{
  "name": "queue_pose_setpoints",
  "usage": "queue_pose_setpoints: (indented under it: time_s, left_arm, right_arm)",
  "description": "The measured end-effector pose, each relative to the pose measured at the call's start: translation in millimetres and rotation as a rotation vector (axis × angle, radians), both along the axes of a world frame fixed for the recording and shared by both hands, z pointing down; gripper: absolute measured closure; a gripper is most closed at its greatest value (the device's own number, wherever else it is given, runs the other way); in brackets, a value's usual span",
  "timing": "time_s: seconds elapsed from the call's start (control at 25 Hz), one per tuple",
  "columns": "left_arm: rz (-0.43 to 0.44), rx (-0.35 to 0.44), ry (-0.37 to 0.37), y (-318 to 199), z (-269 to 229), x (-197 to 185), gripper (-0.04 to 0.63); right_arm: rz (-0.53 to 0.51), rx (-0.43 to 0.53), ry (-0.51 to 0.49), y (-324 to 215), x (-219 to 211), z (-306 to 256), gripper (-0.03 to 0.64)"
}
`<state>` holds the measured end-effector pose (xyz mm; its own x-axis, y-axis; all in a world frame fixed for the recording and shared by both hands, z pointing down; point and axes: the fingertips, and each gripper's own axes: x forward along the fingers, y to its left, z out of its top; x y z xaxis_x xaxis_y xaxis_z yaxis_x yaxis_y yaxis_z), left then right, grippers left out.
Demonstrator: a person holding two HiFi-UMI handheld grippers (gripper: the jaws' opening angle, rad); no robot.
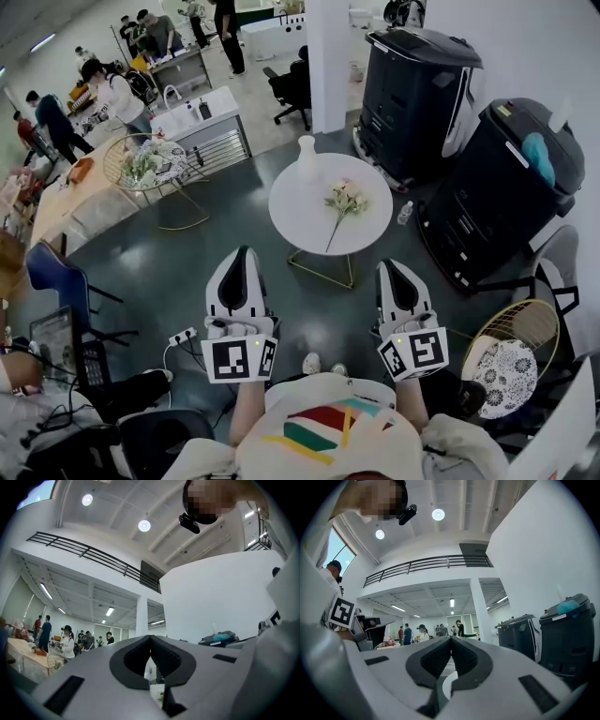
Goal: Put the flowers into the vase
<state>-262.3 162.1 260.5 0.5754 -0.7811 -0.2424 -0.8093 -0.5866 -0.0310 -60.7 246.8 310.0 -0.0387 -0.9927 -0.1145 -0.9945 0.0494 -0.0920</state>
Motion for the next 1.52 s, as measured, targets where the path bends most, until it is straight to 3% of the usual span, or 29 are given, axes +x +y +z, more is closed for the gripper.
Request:
queue_pose_setpoints:
  time_s: [0.76, 0.92, 1.28, 1.52]
  left_arm:
    - [0.017, -0.002, -0.042, 38.3, 3.6, 32.1, 0.597]
    - [0.03, -0.001, -0.059, 45.3, 9.8, 40.7, 0.596]
    - [0.097, -0.019, -0.035, 19.3, 24.3, 80.4, 0.596]
    - [0.118, -0.042, -0.033, -25.0, 40.0, 98.7, 0.596]
  right_arm:
    - [0.005, -0.041, -0.146, 31.2, 35.6, 33.3, 0.603]
    - [-0.001, -0.055, -0.138, 42.0, 35.1, 38.7, 0.603]
    - [0.087, -0.076, -0.117, 36.2, 77.7, 47.8, 0.603]
    - [0.097, -0.085, -0.097, -3.0, 88.6, 54.5, 0.603]
